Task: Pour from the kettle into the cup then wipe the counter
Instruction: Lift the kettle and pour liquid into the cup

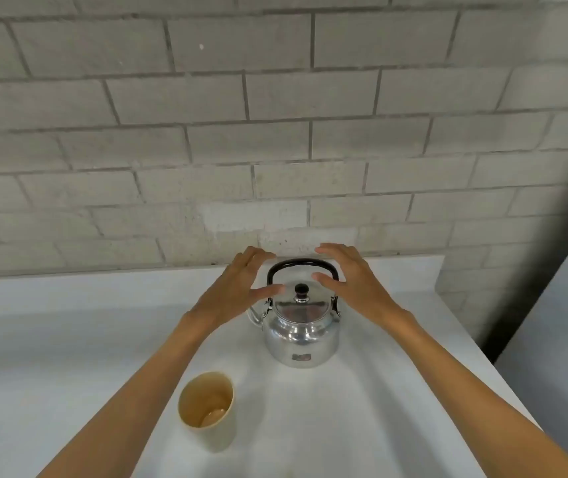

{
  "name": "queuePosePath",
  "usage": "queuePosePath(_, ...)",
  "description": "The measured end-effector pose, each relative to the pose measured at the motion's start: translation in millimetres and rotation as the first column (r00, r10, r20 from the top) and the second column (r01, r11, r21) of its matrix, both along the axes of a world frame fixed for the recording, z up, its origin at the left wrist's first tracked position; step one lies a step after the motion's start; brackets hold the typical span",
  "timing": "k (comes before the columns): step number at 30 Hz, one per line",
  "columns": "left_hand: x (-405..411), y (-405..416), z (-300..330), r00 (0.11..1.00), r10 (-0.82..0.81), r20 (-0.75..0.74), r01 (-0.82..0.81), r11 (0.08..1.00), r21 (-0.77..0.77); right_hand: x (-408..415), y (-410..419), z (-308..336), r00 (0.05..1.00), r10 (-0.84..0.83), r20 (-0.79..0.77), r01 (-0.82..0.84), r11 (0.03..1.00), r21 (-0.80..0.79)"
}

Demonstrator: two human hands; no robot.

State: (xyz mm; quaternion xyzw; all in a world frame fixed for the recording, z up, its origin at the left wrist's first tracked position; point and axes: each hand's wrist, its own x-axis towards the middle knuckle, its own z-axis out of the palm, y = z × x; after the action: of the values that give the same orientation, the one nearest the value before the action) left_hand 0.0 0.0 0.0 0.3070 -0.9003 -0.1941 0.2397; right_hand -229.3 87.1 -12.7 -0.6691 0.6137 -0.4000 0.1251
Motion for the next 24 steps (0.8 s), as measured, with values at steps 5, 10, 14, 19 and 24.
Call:
queuePosePath(5,-15.7,-13.2,-13.4,0.998,0.003,-0.06,0.004,0.993,0.119,-1.4,-20.9,-7.8,0.998,0.011,0.065,-0.013,1.0,0.021)
queuePosePath(10,-30.2,-25.5,-26.9,0.993,0.005,-0.118,0.022,0.973,0.23,-1.7,-37.0,-15.4,0.982,0.031,0.184,-0.031,1.0,-0.005)
queuePosePath(14,-41.0,-24.3,-31.9,0.975,-0.003,-0.223,0.072,0.95,0.305,2.3,-42.8,-21.5,0.955,0.043,0.294,-0.036,0.999,-0.029)
queuePosePath(19,-48.9,-22.4,-36.4,0.938,0.089,-0.334,0.031,0.941,0.338,4.4,-42.8,-20.6,0.94,0.056,0.338,-0.035,0.997,-0.069)
queuePosePath(24,-55.0,-17.2,-33.0,0.948,0.079,-0.307,0.017,0.955,0.296,6.0,-34.8,-16.5,0.934,0.057,0.353,-0.036,0.997,-0.065)
